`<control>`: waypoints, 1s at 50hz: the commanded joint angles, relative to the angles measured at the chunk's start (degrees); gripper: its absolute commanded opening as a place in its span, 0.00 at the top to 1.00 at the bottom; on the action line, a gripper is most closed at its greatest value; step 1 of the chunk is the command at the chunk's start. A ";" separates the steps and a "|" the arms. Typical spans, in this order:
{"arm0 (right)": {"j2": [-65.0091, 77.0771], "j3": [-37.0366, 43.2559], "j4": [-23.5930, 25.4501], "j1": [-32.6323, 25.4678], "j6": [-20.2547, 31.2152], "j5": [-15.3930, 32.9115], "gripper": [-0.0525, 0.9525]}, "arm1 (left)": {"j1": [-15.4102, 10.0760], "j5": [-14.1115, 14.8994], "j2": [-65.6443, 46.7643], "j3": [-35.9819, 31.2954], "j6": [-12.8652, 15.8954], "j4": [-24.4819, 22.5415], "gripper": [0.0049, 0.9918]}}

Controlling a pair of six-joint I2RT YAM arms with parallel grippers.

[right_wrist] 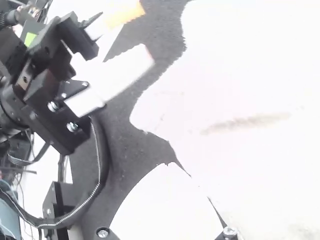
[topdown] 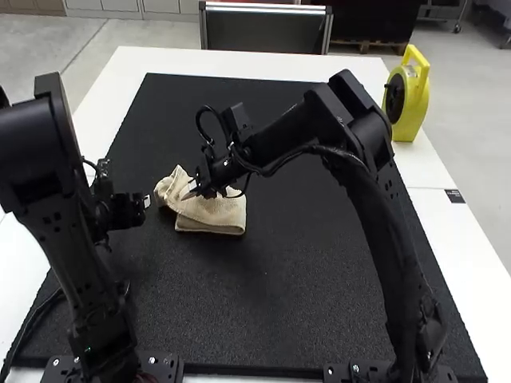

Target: Fold the towel.

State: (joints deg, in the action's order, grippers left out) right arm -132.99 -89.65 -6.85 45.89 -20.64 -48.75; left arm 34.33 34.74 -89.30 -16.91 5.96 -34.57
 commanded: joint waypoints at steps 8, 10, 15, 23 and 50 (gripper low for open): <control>-3.15 -2.99 -0.88 1.13 -0.45 -1.70 0.97 | 0.04 1.29 0.79 0.47 -0.16 -0.68 0.03; -3.59 -2.99 -1.50 0.96 -0.45 -1.61 0.97 | 0.13 1.29 0.88 0.47 -0.16 -0.68 0.03; -5.35 -3.43 -2.99 0.61 -0.54 -1.70 0.97 | 0.13 1.29 1.23 0.47 -0.24 -0.59 0.03; -8.34 -3.43 -4.40 -0.36 -0.01 -1.70 0.97 | 0.04 1.21 2.02 0.47 -0.33 -0.68 0.03; -6.67 -7.21 -0.27 -0.89 0.25 -2.40 0.97 | -0.22 1.03 3.08 0.47 -1.65 -1.03 0.03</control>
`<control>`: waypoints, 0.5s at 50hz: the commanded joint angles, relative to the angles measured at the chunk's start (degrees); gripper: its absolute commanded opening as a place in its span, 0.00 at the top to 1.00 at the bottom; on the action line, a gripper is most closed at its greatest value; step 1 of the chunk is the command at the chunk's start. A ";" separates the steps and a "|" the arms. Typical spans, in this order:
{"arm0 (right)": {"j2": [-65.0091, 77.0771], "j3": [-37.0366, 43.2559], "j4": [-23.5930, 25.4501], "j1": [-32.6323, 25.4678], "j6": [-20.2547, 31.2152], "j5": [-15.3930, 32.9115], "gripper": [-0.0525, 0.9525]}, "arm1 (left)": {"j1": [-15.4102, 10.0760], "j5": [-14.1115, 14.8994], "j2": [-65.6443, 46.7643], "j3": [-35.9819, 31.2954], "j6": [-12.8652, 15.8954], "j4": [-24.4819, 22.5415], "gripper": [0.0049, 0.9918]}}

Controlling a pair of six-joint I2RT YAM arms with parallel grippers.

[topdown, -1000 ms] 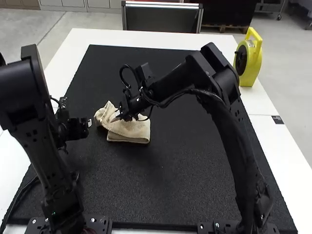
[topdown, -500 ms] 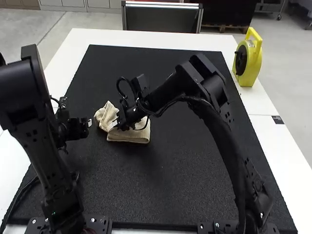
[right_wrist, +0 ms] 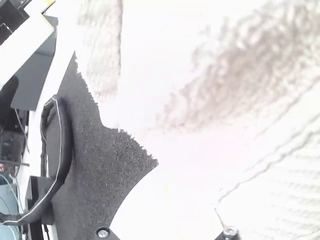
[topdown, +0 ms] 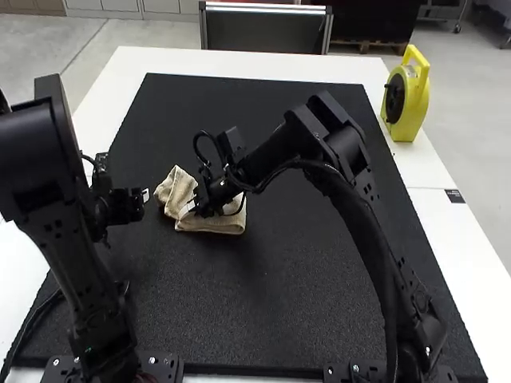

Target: Fold the towel.

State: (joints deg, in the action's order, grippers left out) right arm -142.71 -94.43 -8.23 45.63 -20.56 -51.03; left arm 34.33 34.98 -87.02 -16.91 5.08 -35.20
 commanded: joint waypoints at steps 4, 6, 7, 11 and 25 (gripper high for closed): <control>4.38 -2.69 2.16 -0.36 0.08 -0.39 0.97 | -0.14 0.61 0.71 0.38 -1.04 -0.48 0.03; 5.25 -2.69 2.43 -0.19 -0.01 -0.48 0.97 | -0.14 0.61 0.71 0.38 -1.13 -0.48 0.03; 5.61 -2.69 2.69 -0.10 -0.01 -0.39 0.97 | -0.05 0.61 0.71 0.30 -1.13 -0.48 0.03; 6.75 -2.69 3.40 -0.19 -0.10 -0.48 0.97 | -0.14 0.61 0.63 0.30 -1.13 -0.48 0.03; 8.15 -6.29 3.75 -0.54 -2.03 -0.74 0.97 | -0.22 0.61 0.54 0.38 -1.21 -0.48 0.03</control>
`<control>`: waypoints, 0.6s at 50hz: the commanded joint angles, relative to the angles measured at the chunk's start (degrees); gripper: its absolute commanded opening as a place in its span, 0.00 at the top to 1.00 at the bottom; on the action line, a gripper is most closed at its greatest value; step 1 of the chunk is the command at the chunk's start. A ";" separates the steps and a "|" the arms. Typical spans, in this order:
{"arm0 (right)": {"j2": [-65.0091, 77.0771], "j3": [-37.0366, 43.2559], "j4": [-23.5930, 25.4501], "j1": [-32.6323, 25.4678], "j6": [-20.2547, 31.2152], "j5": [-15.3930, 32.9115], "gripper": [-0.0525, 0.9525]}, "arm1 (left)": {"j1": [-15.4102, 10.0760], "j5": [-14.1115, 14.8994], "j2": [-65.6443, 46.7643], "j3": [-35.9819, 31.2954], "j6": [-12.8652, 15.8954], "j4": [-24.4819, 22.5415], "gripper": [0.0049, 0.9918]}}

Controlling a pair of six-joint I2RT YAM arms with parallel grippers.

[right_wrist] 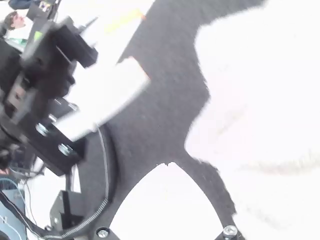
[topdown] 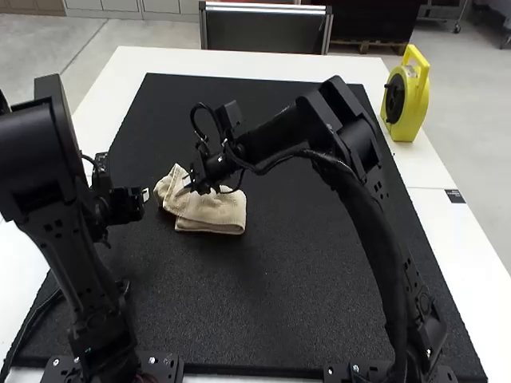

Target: Fold the towel.

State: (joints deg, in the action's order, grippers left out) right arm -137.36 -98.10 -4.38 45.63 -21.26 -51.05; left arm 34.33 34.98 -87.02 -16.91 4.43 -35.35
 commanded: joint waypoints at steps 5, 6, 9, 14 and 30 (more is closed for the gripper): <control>1.39 -3.94 -0.28 -0.36 -2.56 -0.72 0.97 | -0.22 0.61 0.45 0.30 -0.73 -0.33 0.03; 1.04 -4.29 -0.28 -0.27 -2.56 -0.72 0.97 | -0.14 0.70 0.45 0.21 -0.73 -0.33 0.03; 0.07 -4.99 -0.19 -0.10 -2.47 -0.72 0.97 | -0.05 0.70 0.45 0.21 -0.73 -0.33 0.03; -1.60 -6.40 -0.36 0.16 -2.47 -0.81 0.97 | 0.04 0.88 0.45 0.21 -0.65 -0.33 0.03; -7.66 -11.23 -0.54 0.87 -2.30 -0.90 0.97 | 0.13 0.97 0.45 0.47 -0.56 -0.51 0.03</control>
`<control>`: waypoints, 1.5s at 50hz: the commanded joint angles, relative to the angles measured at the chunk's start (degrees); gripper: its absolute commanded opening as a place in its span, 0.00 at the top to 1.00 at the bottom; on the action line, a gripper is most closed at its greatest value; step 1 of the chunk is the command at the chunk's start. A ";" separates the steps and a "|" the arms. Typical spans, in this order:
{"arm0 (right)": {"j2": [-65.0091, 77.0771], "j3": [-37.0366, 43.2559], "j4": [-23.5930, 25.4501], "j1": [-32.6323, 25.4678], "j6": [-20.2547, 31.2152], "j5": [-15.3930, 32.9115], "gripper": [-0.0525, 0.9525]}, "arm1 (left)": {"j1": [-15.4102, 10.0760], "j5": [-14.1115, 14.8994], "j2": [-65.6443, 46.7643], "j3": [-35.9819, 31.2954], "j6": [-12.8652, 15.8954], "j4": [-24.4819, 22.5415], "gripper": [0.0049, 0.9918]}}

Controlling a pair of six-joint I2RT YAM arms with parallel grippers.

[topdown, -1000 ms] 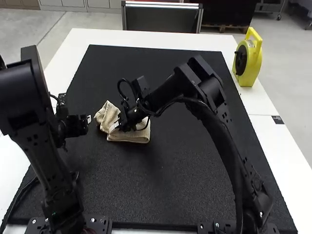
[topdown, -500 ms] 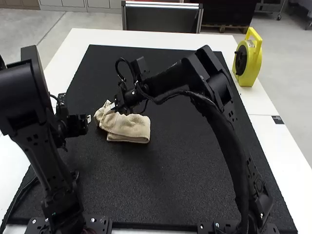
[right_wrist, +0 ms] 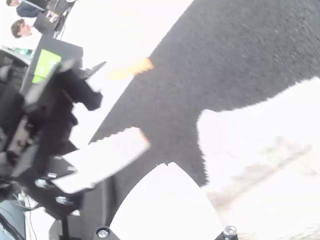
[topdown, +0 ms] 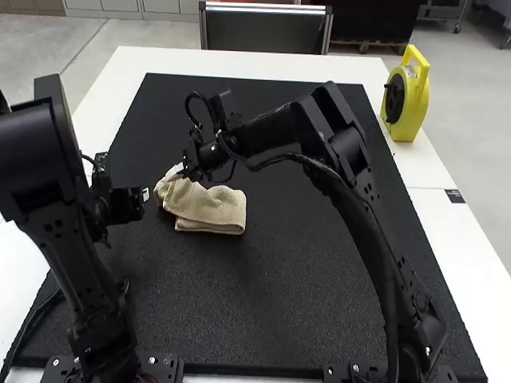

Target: Fold the towel.

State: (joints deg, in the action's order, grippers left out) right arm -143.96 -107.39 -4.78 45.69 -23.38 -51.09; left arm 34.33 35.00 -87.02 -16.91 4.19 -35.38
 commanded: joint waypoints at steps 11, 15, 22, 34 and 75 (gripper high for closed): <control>-3.61 -1.77 -0.23 0.54 1.40 -0.85 0.97 | 0.13 0.94 0.45 0.47 -0.32 -0.48 0.03; -4.66 -1.59 -0.15 0.45 2.46 -0.85 0.97 | 0.13 0.94 0.45 0.47 -0.41 -0.48 0.03; -6.51 -0.89 -0.15 0.45 4.04 -0.85 0.97 | 0.13 1.03 0.45 0.47 -0.49 -0.57 0.03; -8.35 -1.24 -0.67 -0.16 4.57 -0.85 0.97 | 0.13 1.47 0.54 0.47 -0.41 -0.48 0.03; 2.02 -8.36 10.14 -0.78 4.83 -1.20 0.97 | -0.05 1.47 0.71 0.03 -1.99 -0.48 0.03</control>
State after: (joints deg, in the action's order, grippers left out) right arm -147.44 -112.14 4.86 45.56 -19.42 -51.66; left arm 34.39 35.66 -87.02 -16.91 2.87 -35.44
